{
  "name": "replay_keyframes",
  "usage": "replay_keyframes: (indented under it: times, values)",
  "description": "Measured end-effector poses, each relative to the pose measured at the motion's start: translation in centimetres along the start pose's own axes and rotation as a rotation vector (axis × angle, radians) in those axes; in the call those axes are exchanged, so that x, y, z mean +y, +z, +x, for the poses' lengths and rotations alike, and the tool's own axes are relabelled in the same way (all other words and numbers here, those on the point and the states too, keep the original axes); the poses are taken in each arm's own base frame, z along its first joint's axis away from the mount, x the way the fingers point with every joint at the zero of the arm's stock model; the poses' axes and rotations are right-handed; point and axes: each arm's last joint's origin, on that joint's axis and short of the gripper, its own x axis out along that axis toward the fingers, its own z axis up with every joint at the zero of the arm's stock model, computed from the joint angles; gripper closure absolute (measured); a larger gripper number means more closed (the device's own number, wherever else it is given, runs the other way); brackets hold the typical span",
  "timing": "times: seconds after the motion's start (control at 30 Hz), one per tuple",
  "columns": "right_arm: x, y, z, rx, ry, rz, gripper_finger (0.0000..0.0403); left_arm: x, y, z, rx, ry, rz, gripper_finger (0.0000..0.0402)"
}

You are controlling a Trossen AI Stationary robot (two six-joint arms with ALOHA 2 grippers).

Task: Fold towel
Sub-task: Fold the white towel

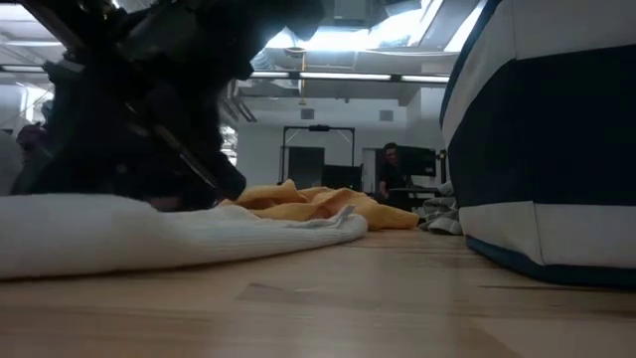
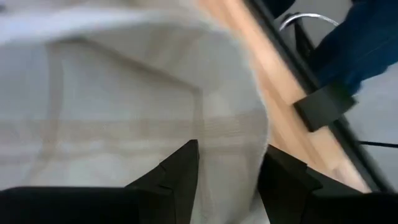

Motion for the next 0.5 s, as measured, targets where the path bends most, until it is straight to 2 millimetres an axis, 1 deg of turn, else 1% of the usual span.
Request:
replay_keyframes:
  times: [0.13, 0.37, 0.5]
  values:
    - [0.1, 0.0, 0.0, -0.001, 0.007, 0.014, 0.0386, 0.0, -0.3, 0.8, 0.013, 0.011, -0.026, 0.0260]
    - [0.1, 0.0, 0.0, 0.008, 0.016, 0.028, 0.0386, -0.3, -0.7, 2.9, 0.000, 0.004, -0.054, 0.0261]
    - [0.5, -0.4, 0.0, 0.064, 0.067, 0.019, 0.0386, -0.4, -0.6, 3.0, -0.009, -0.004, -0.105, 0.0269]
